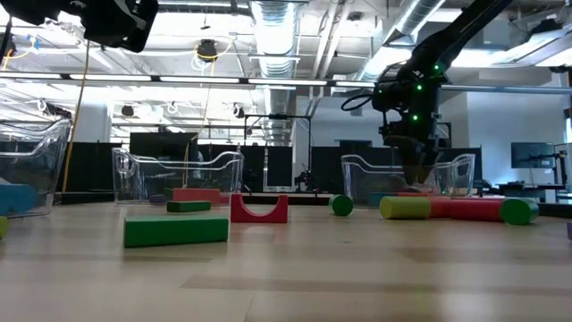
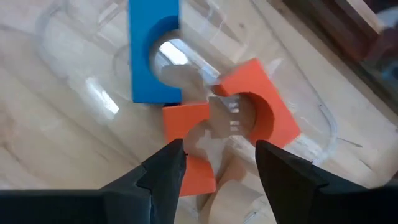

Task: Sort blocks by size
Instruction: Put the light green cylindrical block into the bottom left transparent bin

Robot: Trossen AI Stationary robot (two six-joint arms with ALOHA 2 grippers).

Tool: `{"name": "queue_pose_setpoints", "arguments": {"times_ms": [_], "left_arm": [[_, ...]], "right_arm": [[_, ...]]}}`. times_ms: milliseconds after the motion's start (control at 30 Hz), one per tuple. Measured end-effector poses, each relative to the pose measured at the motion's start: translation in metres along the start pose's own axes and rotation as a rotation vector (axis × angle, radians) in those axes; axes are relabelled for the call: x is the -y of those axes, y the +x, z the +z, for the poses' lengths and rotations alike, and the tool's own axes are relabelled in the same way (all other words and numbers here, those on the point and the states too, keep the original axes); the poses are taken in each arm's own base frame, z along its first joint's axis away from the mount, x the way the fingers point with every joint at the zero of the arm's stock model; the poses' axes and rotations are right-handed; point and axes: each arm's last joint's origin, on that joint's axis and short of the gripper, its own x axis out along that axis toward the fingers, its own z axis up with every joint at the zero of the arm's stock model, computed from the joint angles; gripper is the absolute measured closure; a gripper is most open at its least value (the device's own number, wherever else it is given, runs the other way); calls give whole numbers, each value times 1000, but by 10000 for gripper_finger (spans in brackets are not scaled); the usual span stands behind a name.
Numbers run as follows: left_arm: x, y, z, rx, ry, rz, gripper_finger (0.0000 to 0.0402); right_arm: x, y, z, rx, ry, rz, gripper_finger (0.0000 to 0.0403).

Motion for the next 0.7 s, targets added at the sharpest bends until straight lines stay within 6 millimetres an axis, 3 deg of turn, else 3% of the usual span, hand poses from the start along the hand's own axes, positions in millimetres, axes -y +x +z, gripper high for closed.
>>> {"name": "queue_pose_setpoints", "arguments": {"times_ms": [167, 400, 700], "left_arm": [[0, 0, 0, 1, 3, 13, 143], [0, 0, 1, 5, 5, 17, 143], [-1, 0, 1, 5, 6, 31, 143]], "right_arm": [[-17, -2, -1, 14, -82, -1, 175], [-23, -14, 2, 41, -106, -227, 189], [-31, -68, -5, 218, -90, -198, 204]]}}
